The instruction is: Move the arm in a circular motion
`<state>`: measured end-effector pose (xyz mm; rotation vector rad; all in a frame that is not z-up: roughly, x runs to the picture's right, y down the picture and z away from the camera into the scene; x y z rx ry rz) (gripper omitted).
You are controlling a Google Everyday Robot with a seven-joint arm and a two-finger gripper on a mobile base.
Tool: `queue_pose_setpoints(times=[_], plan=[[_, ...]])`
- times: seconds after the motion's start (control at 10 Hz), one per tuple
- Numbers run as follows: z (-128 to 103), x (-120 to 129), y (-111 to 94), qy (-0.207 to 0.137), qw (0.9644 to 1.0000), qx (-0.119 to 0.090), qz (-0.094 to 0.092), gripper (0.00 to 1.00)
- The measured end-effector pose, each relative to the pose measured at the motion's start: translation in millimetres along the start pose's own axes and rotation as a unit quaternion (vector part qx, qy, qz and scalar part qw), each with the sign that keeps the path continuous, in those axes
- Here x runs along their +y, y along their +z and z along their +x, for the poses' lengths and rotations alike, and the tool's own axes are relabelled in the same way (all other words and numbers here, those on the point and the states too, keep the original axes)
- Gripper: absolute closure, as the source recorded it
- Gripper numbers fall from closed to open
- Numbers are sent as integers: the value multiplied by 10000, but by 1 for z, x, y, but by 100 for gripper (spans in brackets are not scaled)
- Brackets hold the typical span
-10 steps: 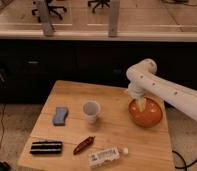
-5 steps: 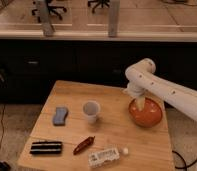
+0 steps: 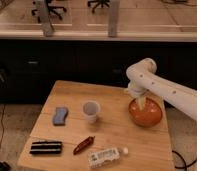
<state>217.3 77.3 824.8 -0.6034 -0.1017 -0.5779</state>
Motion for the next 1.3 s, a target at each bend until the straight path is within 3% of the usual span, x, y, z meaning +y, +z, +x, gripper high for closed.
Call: queue_pose_setpoints(times=[1.3], plan=[[6, 8, 1, -67, 10000, -12, 41, 20]])
